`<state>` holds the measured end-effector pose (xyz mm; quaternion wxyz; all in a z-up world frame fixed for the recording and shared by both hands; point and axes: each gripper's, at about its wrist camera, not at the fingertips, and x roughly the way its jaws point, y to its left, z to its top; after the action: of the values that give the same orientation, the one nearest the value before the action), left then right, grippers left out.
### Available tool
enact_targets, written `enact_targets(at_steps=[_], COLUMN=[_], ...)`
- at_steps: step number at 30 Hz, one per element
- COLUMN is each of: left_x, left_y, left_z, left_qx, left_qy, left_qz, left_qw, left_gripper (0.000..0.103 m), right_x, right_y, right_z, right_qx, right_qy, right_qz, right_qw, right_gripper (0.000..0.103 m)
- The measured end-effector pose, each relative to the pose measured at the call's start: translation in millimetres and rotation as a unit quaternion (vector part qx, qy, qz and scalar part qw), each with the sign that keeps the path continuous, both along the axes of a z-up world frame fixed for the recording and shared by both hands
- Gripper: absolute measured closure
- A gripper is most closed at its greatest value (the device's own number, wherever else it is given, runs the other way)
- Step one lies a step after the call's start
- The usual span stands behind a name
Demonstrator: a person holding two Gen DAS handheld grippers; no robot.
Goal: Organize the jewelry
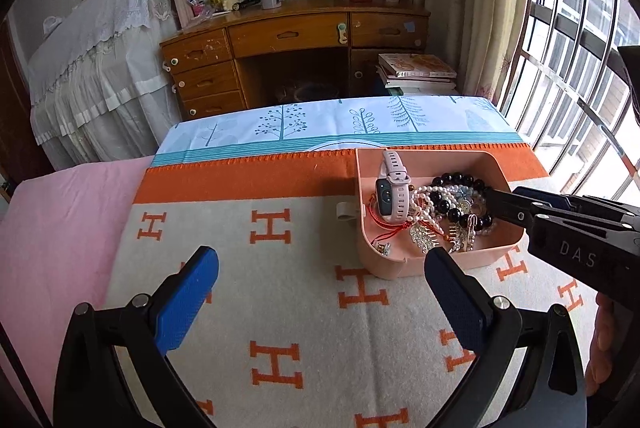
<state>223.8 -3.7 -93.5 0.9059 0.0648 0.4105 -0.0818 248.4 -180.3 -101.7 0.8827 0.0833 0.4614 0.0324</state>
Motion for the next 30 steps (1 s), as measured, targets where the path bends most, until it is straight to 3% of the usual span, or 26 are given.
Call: enact_targets(at_steps=[8, 13, 18, 23, 30], left_x=[-62.7, -105.9, -141.2, -167.6, -193.5], left_y=[2.6, 9.7, 24.1, 36.8, 36.0], left_z=[4.9, 0.4, 6.7, 27.3, 50.7], left_qx=[0.009, 0.027, -0.004, -0.037, -0.037], left_qy=[-0.018, -0.021, -0.015, -0.019, -0.044], left_qz=[-0.025, -0.010, 0.010, 0.020, 0.029], left_qw=[0.9995, 0.9994, 0.9998, 0.9989, 0.9979], left_gripper=[0.001, 0.001, 0.001, 0.001, 0.001], right_x=[-61.9, -108.7, -159.0, -201.6, -236.0], right_y=[-2.9, -4.3, 0.1, 9.5, 19.5], right_z=[5.0, 1.2, 10.8, 31.4, 56.1], right_qx=[0.022, 0.032, 0.035, 0.036, 0.000], right_qy=[-0.021, -0.030, -0.050, -0.083, -0.141], right_qz=[-0.014, -0.022, -0.027, -0.031, -0.039], right_qw=[0.999, 0.999, 0.998, 0.995, 0.989], right_gripper=[0.072, 0.071, 0.069, 0.041, 0.032])
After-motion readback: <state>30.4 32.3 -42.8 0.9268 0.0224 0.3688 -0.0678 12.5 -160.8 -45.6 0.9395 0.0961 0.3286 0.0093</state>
